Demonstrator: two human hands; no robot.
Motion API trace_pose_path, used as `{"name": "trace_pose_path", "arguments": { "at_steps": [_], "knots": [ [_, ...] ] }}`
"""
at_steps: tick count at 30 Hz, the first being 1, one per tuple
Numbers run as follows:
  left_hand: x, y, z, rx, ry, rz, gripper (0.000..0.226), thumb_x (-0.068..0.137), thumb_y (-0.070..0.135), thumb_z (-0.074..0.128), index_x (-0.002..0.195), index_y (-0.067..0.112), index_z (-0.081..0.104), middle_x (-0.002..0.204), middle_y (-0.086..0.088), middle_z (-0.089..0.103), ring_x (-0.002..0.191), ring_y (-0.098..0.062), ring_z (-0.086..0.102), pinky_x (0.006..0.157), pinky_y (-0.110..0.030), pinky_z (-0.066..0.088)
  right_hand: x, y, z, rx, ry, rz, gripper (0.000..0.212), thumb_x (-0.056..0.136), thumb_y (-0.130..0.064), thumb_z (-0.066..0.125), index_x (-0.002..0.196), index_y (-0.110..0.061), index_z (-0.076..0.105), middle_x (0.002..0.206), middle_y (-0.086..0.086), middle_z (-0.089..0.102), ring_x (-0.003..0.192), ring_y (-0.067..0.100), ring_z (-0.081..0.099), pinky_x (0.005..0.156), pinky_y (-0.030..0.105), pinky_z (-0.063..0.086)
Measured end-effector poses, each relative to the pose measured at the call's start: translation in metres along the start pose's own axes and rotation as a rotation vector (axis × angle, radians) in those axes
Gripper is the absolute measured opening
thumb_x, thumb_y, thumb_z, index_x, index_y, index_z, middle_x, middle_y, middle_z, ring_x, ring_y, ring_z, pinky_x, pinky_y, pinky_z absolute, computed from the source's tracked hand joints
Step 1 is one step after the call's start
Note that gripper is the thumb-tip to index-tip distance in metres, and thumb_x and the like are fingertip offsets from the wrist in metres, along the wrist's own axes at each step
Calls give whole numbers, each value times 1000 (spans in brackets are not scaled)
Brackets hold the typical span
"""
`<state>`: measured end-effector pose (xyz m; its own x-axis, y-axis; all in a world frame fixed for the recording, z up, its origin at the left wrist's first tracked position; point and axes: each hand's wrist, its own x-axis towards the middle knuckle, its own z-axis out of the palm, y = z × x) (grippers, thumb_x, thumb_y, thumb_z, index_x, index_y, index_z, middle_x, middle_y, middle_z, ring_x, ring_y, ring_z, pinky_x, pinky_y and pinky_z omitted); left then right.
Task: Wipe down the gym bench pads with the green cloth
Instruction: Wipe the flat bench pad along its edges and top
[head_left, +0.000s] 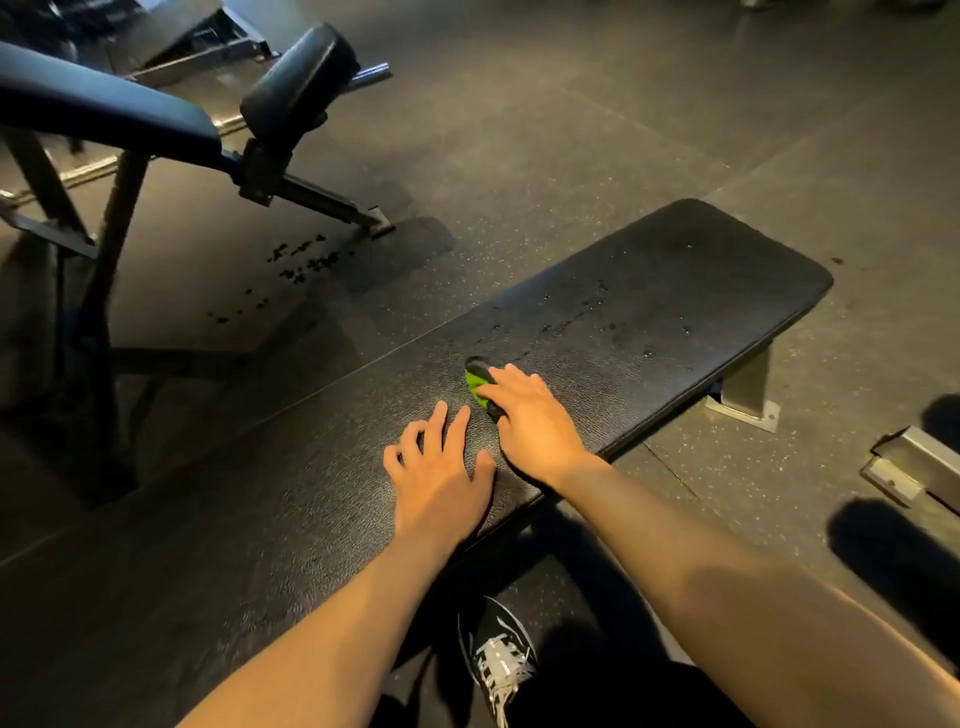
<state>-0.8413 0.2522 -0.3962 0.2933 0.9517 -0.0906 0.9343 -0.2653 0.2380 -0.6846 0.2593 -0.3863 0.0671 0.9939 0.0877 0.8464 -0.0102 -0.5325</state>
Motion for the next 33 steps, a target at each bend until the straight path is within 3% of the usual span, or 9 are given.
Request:
{"name": "trace_pose_path", "arguments": {
  "at_steps": [8, 12, 15, 19, 21, 24, 28, 31, 33],
  "knots": [
    [26, -10, -17, 26, 51, 56, 51, 94, 57, 40, 141, 38, 40, 148, 8, 35, 135, -18, 26, 114, -48, 12, 50, 30, -12, -63, 45, 211, 62, 89, 3, 47, 148, -18, 44, 162, 5, 26, 152, 27, 11, 123, 44, 9],
    [50, -24, -20, -60, -18, -85, 58, 96, 59, 35, 151, 41, 29, 163, 9, 16, 145, -22, 10, 117, -51, 4, 68, 25, -10, -61, 103, 361, 58, 91, -1, 48, 147, -16, 43, 160, 7, 27, 151, 27, 13, 122, 45, 10],
    [54, -18, -16, -63, -23, -136, 59, 97, 59, 32, 153, 44, 22, 166, 11, 8, 144, -23, 8, 117, -51, 3, 77, 5, 4, -99, 72, 161, 55, 87, 0, 48, 140, -16, 50, 151, 7, 39, 142, 28, 26, 117, 44, 20],
    [57, -20, -9, -14, 38, -113, 60, 97, 61, 30, 154, 43, 21, 166, 10, 7, 141, -23, 12, 116, -50, 6, 89, -6, 18, -16, -112, -83, 61, 91, 4, 43, 147, -19, 46, 160, 1, 31, 151, 22, 16, 123, 39, 5],
    [57, -22, -7, -24, 36, -104, 61, 97, 62, 29, 154, 43, 21, 166, 10, 6, 140, -22, 13, 116, -49, 6, 98, 2, 14, -56, -94, -131, 58, 88, 4, 44, 141, -19, 52, 150, 2, 41, 141, 29, 32, 118, 41, 23],
    [58, -23, -5, -36, 48, -96, 61, 96, 64, 27, 154, 44, 22, 166, 12, 7, 140, -21, 14, 117, -50, 4, 119, 23, 5, -136, 56, 21, 43, 81, 3, 47, 119, -15, 59, 123, 4, 49, 116, 30, 43, 97, 42, 39],
    [59, -22, -6, -45, 54, -102, 62, 95, 65, 27, 153, 44, 24, 166, 13, 8, 141, -22, 15, 119, -51, 3, 133, 14, 2, -145, 93, 271, 43, 88, -3, 49, 129, -13, 56, 140, 6, 46, 136, 32, 33, 112, 47, 28],
    [59, -21, -7, -34, 54, -105, 62, 95, 64, 29, 153, 42, 25, 166, 12, 8, 141, -23, 15, 119, -51, 4, 130, -11, 15, -54, 35, 164, 42, 86, 0, 45, 120, -16, 63, 130, 6, 51, 118, 34, 43, 100, 45, 40],
    [59, -21, -7, -28, 66, -100, 61, 95, 61, 32, 152, 39, 27, 166, 10, 10, 139, -24, 17, 118, -50, 6, 128, -26, 28, 54, -131, 29, 50, 86, -1, 43, 125, -24, 64, 140, 4, 50, 126, 36, 41, 104, 48, 40]
  ]
}}
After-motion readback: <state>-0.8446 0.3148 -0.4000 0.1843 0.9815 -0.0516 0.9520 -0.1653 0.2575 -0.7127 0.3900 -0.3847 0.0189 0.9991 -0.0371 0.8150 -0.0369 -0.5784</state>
